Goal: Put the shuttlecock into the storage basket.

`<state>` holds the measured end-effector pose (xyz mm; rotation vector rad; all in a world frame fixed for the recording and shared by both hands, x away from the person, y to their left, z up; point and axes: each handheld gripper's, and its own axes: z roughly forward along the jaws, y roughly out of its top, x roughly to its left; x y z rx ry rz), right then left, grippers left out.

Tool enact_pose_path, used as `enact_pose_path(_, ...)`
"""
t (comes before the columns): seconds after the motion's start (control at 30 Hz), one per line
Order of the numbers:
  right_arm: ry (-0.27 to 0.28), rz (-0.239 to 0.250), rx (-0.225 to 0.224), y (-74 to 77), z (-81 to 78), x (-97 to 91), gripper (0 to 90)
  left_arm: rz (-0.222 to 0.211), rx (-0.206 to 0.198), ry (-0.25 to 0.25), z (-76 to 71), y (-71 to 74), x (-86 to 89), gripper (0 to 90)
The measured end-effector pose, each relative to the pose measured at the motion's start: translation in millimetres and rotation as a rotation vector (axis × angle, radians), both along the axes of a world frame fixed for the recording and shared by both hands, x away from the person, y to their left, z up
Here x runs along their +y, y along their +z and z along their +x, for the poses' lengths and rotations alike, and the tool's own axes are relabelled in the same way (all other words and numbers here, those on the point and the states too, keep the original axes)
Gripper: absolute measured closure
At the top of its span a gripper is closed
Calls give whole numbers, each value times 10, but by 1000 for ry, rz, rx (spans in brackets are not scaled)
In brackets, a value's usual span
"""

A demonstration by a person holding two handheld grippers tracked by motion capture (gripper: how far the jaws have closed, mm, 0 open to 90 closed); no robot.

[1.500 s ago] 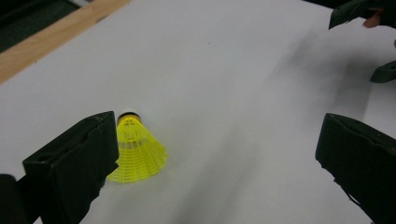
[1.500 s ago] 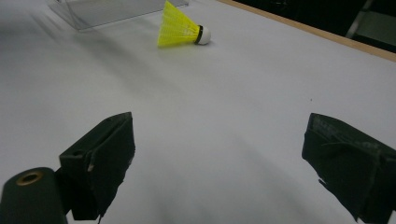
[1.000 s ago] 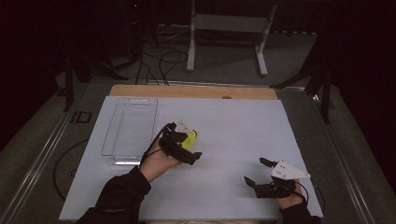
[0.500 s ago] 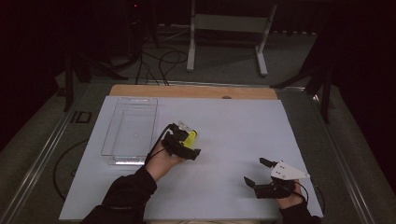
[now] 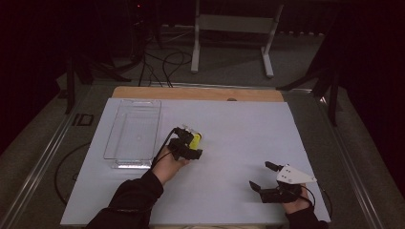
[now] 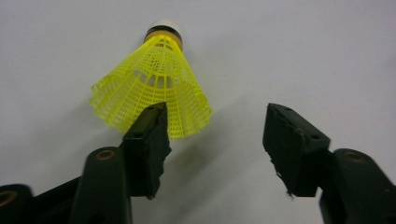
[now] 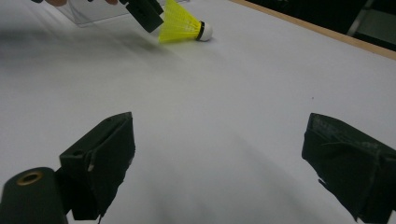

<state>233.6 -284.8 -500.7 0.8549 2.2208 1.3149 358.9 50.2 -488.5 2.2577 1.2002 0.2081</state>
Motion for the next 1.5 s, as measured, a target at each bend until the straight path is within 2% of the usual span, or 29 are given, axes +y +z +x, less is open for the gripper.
enact_pose_path(0.33, 2, 0, 6, -2, 0, 5, 95, 8, -8, 33, 122, -93, -55, 523)
enact_pose_path(0.7, 5, -2, 7, -4, 1, 1, 95, -13, 5, 47, 265, -161, -82, 712)
enact_pose_path(1.0, 6, -1, 10, -4, 2, 0, 96, -11, 14, 40, 289, -167, -85, 856)
enact_pose_path(1.23, 4, -1, 10, -4, 2, 1, 96, 5, -15, 15, 275, -147, -95, 886)
enact_pose_path(1.5, 5, -3, 9, -3, 2, 3, 96, 2, -52, -4, 243, -41, -103, 894)
